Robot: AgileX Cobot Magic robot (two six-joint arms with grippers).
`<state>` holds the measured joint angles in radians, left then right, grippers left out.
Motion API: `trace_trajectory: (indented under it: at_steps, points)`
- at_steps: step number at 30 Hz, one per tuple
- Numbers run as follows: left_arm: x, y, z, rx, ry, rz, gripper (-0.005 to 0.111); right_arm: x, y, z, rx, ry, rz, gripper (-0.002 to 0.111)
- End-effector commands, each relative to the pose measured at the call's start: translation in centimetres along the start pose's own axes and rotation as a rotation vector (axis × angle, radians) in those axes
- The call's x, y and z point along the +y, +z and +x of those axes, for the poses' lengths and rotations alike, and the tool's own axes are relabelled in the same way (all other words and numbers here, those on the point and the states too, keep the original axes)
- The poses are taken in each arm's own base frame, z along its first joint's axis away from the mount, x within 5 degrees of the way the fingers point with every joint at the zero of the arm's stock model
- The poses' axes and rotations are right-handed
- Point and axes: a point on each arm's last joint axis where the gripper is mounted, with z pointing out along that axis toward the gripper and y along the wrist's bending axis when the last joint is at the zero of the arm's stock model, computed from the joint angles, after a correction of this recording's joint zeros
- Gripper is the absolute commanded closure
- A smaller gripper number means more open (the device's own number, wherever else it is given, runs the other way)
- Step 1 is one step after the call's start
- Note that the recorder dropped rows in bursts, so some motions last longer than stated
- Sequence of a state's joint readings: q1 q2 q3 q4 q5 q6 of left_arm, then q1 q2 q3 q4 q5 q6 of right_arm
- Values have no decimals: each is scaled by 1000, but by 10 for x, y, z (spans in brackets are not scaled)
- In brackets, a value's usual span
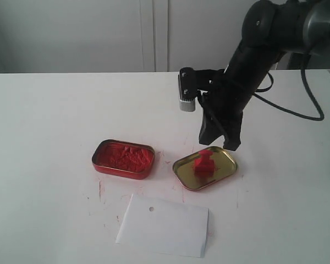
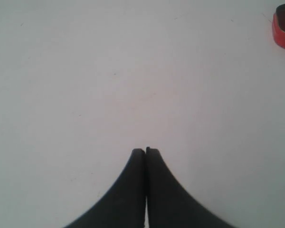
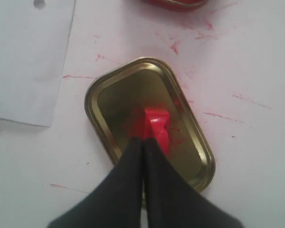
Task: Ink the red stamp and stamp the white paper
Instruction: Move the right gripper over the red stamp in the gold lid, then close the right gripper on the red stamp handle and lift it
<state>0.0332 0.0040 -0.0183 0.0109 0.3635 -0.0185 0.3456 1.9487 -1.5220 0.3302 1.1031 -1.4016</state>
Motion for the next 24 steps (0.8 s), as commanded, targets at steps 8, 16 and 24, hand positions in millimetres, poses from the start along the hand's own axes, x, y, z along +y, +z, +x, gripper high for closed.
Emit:
trace_trajectory:
  at_steps: [8,16,24]
  points:
    - [-1,1,2,3,-1,10,107,-8,21,10,127,-158,13,73]
    - [-1,1,2,3,-1,10,107,-12,28,9,99,-141,39,71]
    - [-1,1,2,3,-1,10,107,-9,54,15,79,-93,-9,71]
